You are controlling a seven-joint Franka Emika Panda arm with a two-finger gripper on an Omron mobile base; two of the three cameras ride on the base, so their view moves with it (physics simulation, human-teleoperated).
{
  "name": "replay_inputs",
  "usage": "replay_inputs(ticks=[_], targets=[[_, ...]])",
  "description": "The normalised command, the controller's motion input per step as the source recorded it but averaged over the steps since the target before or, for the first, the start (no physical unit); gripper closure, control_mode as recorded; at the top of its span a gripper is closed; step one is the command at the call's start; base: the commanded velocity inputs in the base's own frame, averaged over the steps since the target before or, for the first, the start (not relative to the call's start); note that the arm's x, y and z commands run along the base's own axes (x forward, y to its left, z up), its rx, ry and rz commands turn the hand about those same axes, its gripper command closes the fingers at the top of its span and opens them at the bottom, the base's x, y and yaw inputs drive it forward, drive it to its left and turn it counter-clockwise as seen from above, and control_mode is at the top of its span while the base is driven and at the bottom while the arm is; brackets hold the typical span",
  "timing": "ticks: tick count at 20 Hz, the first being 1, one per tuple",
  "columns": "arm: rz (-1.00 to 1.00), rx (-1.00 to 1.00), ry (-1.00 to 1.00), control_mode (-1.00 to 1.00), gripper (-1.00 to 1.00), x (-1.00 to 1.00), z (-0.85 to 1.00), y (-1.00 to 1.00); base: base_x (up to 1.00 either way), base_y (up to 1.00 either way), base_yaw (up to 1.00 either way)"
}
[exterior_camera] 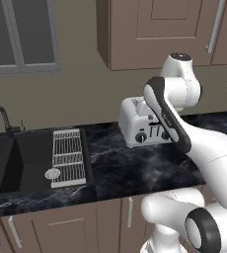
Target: Start the toaster. Once the lever pops up, take the bread to the plate on the dining counter.
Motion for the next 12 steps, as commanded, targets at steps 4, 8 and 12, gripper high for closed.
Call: replay_inputs(ticks=[4,8,12], targets=[[0.0,0.0,0.0,-1.0,-1.0,0.0,0.0,-0.12,0.0,0.0,0.0],[0.0,0.0,0.0,-1.0,-1.0,-0.01,-0.03,-0.37,0.0,0.0,0.0],[0.0,0.0,0.0,-1.0,-1.0,0.0,-0.04,-0.42,0.0,0.0,0.0]])
